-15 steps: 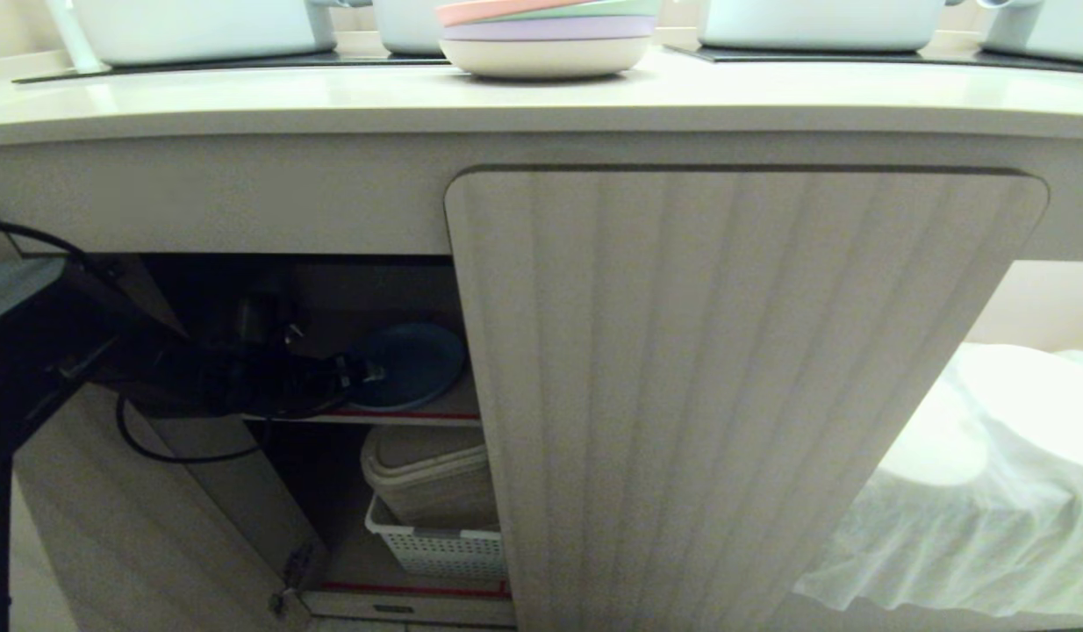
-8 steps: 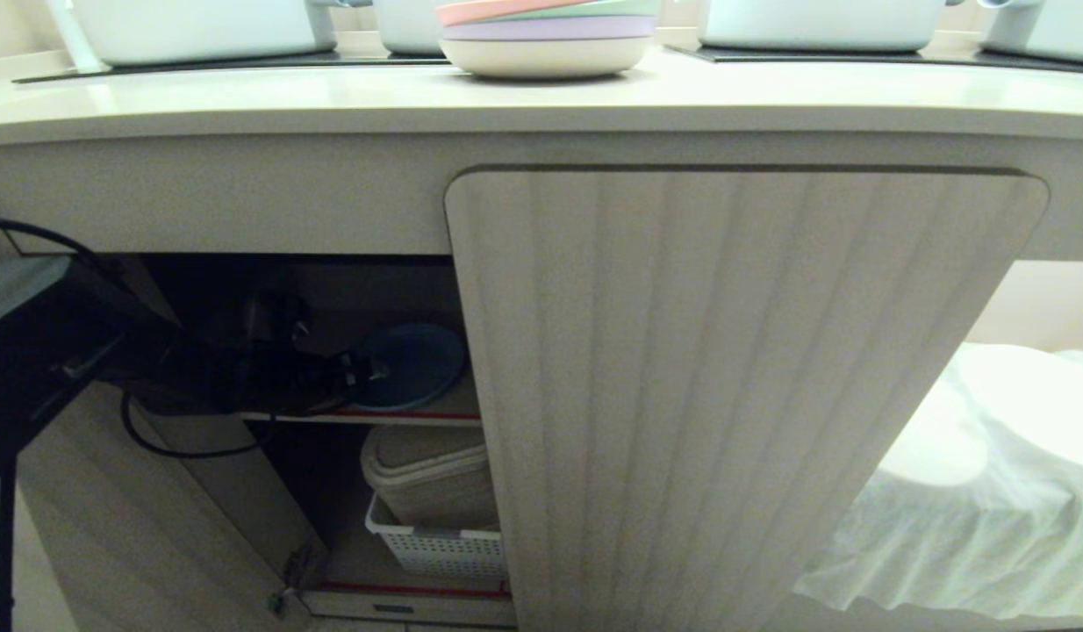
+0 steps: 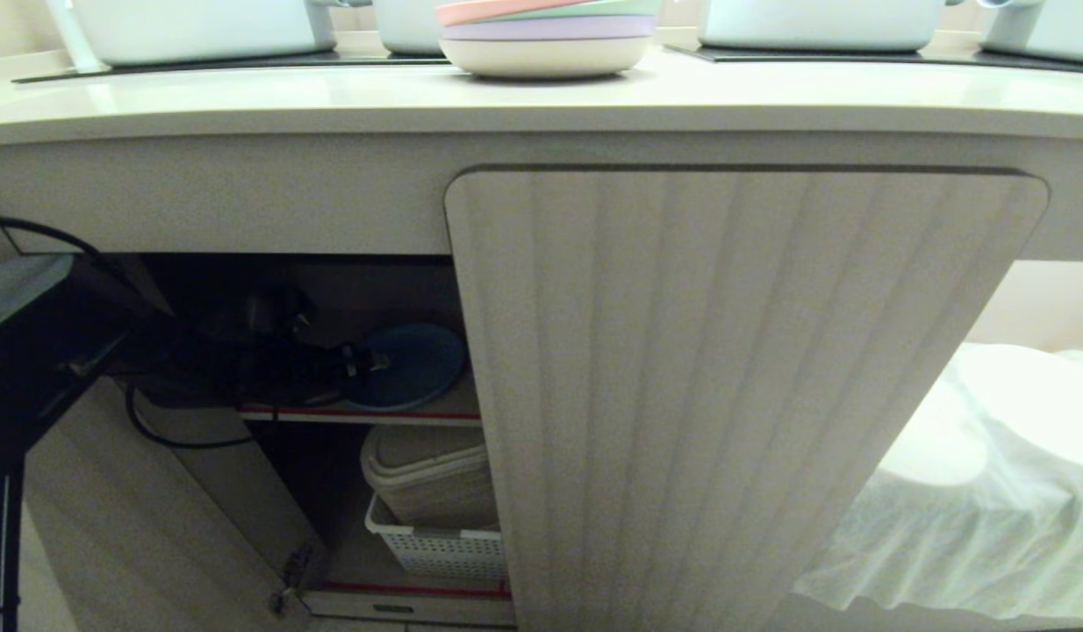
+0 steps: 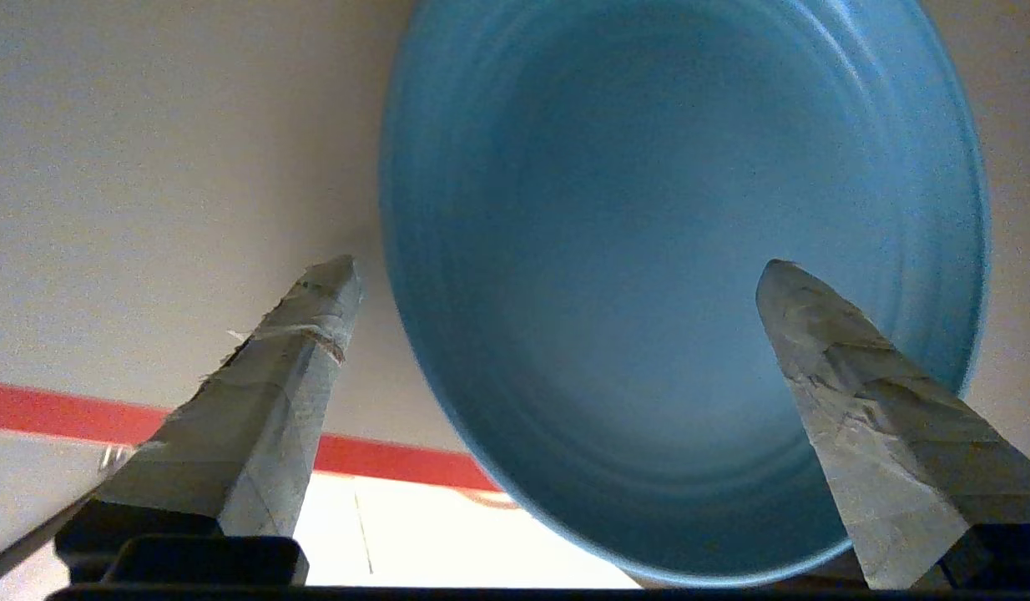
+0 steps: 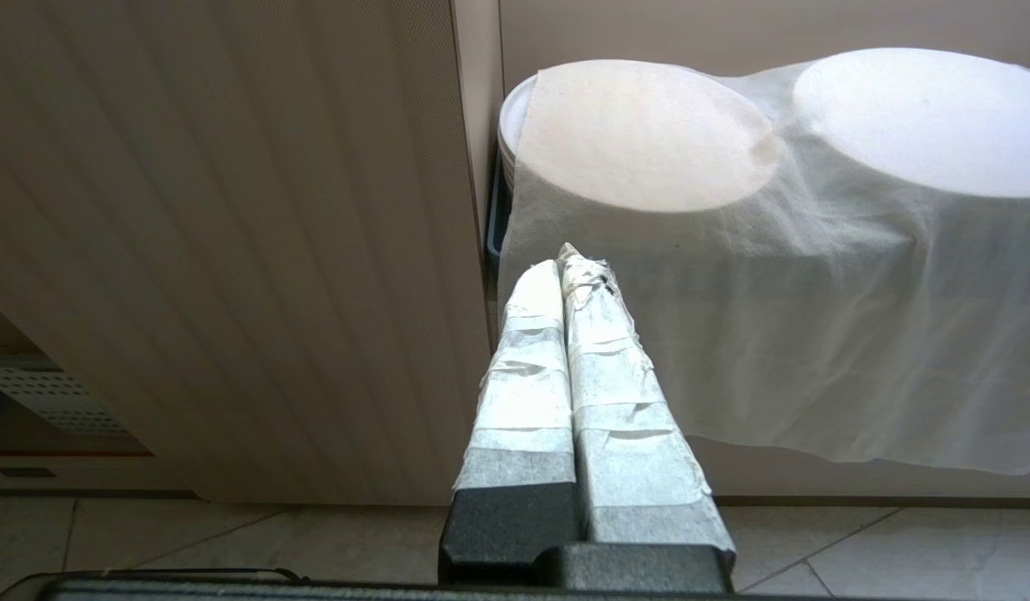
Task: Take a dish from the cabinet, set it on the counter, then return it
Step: Take the plate from the cabinet
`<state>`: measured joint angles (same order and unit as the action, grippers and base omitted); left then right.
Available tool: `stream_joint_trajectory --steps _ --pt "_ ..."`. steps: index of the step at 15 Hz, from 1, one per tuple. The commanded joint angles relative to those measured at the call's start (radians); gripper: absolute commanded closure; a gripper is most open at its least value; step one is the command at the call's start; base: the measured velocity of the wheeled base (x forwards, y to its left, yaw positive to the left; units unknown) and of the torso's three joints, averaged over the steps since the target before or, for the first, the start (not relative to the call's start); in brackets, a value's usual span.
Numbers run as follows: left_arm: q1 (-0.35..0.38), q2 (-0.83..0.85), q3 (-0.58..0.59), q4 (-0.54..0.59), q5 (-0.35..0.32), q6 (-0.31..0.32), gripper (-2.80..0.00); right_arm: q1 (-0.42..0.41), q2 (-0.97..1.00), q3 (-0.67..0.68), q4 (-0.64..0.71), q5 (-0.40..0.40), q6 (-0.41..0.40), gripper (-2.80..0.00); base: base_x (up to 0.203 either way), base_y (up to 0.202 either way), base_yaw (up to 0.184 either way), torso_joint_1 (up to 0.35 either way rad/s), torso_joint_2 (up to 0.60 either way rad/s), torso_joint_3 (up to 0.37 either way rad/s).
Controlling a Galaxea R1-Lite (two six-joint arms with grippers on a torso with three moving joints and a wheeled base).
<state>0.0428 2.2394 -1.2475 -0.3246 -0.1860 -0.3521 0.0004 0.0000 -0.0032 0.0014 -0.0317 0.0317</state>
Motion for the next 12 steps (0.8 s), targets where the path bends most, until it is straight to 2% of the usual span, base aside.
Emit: stream_joint_trajectory --steps 1,12 --pt "0.002 0.010 -0.013 -0.002 -0.003 -0.002 -2.80 0.000 0.000 0.000 0.000 -0.001 0.001 0.00 0.000 0.000 0.000 0.000 0.00 0.000" --pt "0.003 0.049 -0.032 -0.002 -0.001 -0.001 -2.80 0.000 0.000 0.000 0.000 -0.001 0.001 0.00 0.000 0.000 0.000 0.000 0.00 0.000"
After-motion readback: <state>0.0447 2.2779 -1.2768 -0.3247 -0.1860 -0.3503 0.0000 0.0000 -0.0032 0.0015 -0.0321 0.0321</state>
